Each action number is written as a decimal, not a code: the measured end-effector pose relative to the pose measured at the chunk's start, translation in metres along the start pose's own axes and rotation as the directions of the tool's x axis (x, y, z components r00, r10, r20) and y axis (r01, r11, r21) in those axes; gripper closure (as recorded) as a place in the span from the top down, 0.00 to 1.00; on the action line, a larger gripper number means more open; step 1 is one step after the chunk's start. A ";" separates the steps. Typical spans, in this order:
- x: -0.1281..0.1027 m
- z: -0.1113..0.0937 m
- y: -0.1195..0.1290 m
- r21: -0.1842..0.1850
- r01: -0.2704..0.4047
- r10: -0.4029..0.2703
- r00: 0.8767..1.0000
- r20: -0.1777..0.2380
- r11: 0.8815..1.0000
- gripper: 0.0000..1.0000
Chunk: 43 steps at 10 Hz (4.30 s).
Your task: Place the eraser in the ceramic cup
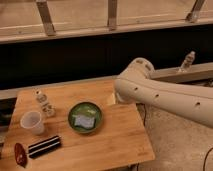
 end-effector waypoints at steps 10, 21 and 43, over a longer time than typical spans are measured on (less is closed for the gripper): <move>0.000 0.000 0.000 0.000 -0.001 0.001 1.000 0.000 1.000 0.80; 0.000 -0.001 0.000 -0.001 0.006 -0.006 1.000 0.009 1.000 0.80; -0.025 0.035 0.299 -0.404 0.823 -0.884 0.462 0.069 0.399 0.80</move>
